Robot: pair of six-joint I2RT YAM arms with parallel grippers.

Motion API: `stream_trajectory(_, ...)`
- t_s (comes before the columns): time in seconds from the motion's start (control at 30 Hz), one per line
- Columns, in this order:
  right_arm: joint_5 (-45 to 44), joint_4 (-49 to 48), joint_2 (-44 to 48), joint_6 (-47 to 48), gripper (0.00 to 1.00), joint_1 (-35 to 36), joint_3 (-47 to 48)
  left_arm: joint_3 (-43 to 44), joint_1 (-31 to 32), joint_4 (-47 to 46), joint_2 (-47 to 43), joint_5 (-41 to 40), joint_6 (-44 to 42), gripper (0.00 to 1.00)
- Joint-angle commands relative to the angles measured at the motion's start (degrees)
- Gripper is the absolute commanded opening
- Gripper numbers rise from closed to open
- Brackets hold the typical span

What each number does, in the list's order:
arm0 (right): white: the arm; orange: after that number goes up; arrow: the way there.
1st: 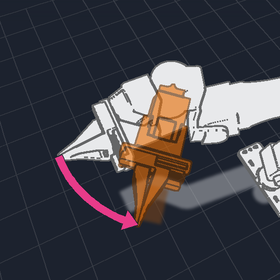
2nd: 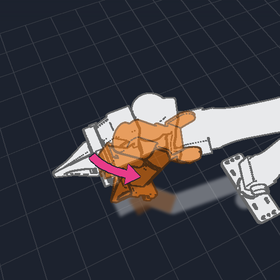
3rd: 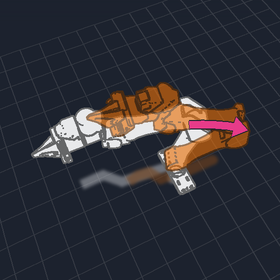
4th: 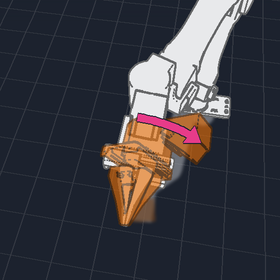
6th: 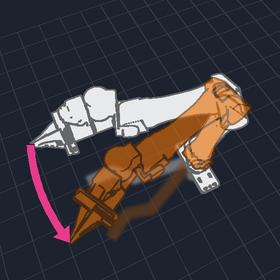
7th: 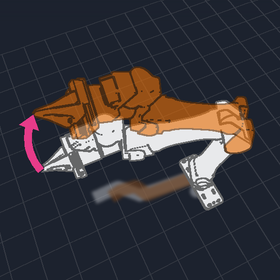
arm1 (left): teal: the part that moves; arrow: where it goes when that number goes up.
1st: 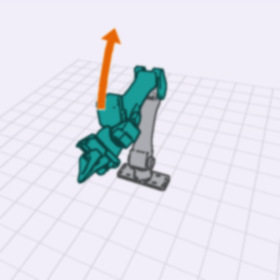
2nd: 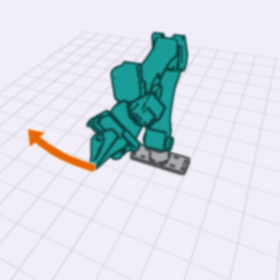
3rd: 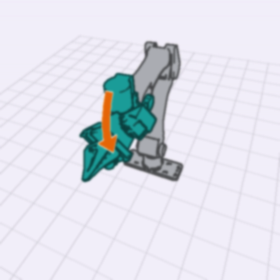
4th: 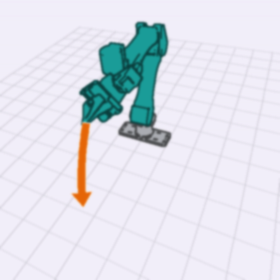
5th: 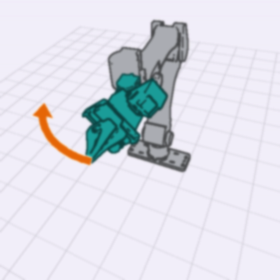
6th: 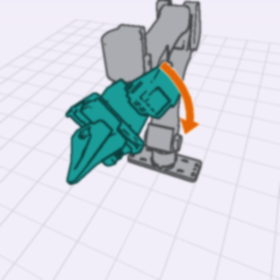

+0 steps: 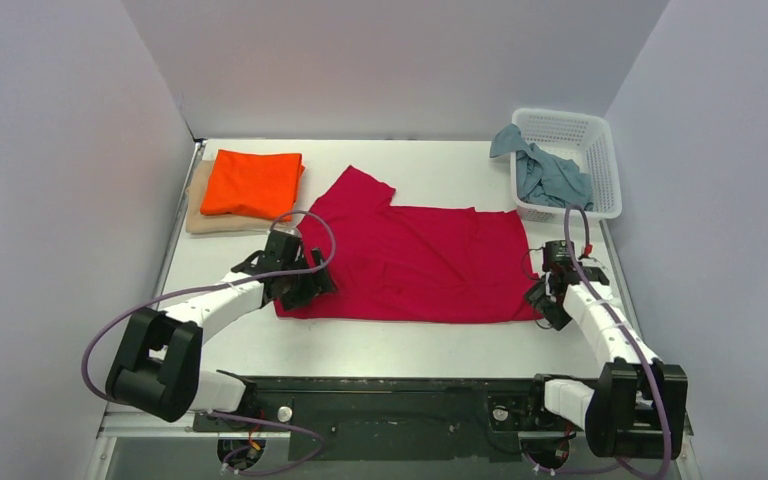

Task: Fold and stack the t-shirts
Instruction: Fold the flattened tshirt in 1/3 of the way

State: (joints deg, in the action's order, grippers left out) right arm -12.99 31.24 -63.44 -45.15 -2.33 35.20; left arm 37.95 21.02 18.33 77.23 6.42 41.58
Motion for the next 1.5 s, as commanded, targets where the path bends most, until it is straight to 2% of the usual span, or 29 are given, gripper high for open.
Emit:
stream_trajectory(0.0,3.5,-7.7,-5.5,-0.6,0.48,-0.2,0.0,-0.4,0.0,-8.4,1.5,2.1,1.4,0.90)
stream_trajectory(0.13,3.4,-8.8,-10.4,-0.7,0.45,-0.2,0.6,-1.3,-0.1,-9.4,3.8,1.5,1.9,0.90)
stream_trajectory(0.33,2.4,-8.8,-14.2,-2.8,0.33,-0.4,-1.4,-2.9,-1.2,-8.0,5.2,-2.1,3.2,0.91)
stream_trajectory(0.43,2.0,-8.7,-14.9,-3.7,0.23,-1.2,-2.9,-3.6,-2.0,-6.6,5.0,-4.1,3.9,0.91)
stream_trajectory(0.5,1.7,-8.0,-14.7,-4.4,0.21,-2.5,-3.8,-3.7,-2.6,-4.5,5.0,-5.6,4.1,0.91)
stream_trajectory(0.57,2.0,-6.7,-13.6,-4.4,0.10,-3.8,-4.9,-4.0,-3.2,-1.6,4.7,-7.2,4.8,0.91)
stream_trajectory(0.6,2.0,-5.8,-12.5,-4.4,0.01,-4.2,-5.8,-4.3,-3.4,0.5,4.2,-7.5,5.1,0.91)
stream_trajectory(0.63,2.0,-5.2,-11.9,-4.1,0.00,-4.8,-6.2,-4.4,-3.4,3.0,3.8,-7.7,5.7,0.91)
stream_trajectory(0.77,2.7,-2.5,-9.0,-3.8,0.00,-5.6,-8.0,-6.6,-3.4,9.0,-0.4,-9.5,8.9,0.91)
stream_trajectory(1.13,5.9,8.0,0.5,-2.6,0.00,-5.6,-9.5,-15.6,-2.0,17.4,-17.8,-4.7,17.2,0.92)
stream_trajectory(1.33,7.1,12.7,5.9,-4.1,0.02,-5.4,-10.0,-16.0,2.2,27.9,-28.7,-8.2,24.8,0.92)
stream_trajectory(1.47,7.3,14.1,8.2,-4.4,0.08,-5.4,-11.2,-15.9,6.6,31.7,-33.6,-9.8,29.7,0.92)
